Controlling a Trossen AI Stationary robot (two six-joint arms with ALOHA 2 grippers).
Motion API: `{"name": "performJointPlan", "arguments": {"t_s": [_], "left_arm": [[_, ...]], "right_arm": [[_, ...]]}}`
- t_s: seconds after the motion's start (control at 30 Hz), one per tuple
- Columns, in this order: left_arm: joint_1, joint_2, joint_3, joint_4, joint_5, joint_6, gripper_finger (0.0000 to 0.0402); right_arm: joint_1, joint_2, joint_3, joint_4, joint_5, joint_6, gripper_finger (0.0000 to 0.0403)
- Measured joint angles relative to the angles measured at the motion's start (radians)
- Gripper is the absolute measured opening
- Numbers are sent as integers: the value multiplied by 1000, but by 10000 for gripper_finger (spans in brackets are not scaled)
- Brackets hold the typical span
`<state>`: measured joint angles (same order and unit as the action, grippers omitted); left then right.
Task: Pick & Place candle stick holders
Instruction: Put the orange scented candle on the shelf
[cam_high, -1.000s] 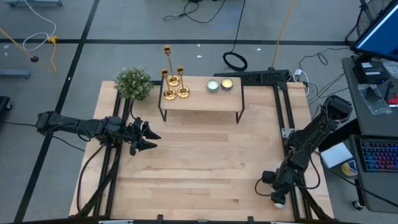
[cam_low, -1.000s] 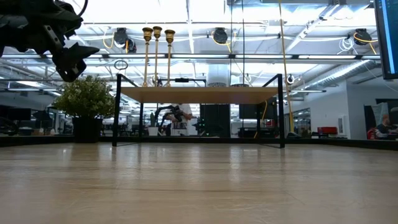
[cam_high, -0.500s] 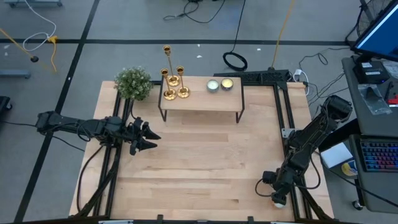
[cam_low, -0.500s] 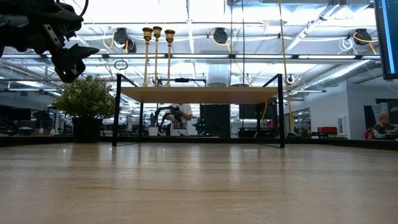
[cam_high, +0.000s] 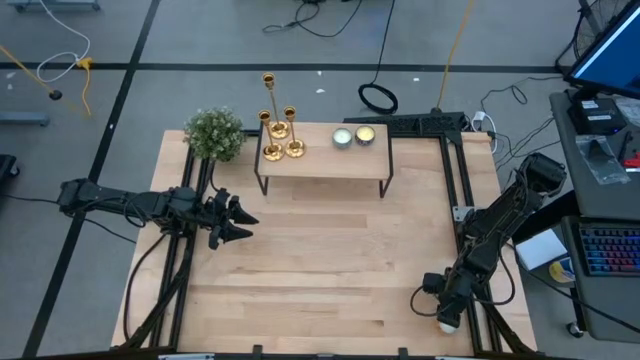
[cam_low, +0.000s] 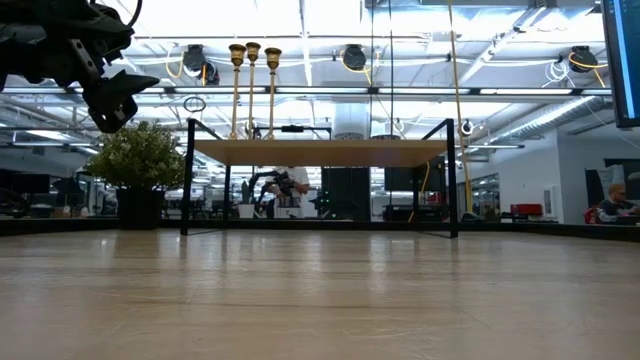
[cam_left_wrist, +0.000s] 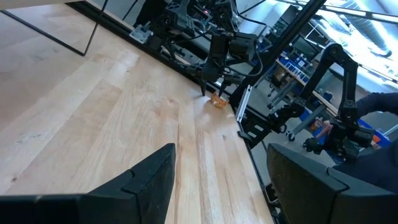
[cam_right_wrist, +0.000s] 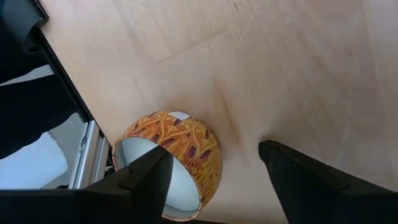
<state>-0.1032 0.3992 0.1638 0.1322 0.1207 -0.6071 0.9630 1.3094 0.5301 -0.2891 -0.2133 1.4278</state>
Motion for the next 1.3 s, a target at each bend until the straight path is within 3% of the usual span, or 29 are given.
{"name": "performJointPlan", "arguments": {"t_s": [0.63,0.9,1.3], "left_arm": [[0,0,0,0,-1,29,253],[0,0,0,0,-75,26,253],[0,0,0,0,-97,26,253]], "right_arm": [[-3,0,0,-2,18,-46,152],[-9,0,-1,22,3,-63,111],[-110,-53,-4,12,8,-169,86]]}}
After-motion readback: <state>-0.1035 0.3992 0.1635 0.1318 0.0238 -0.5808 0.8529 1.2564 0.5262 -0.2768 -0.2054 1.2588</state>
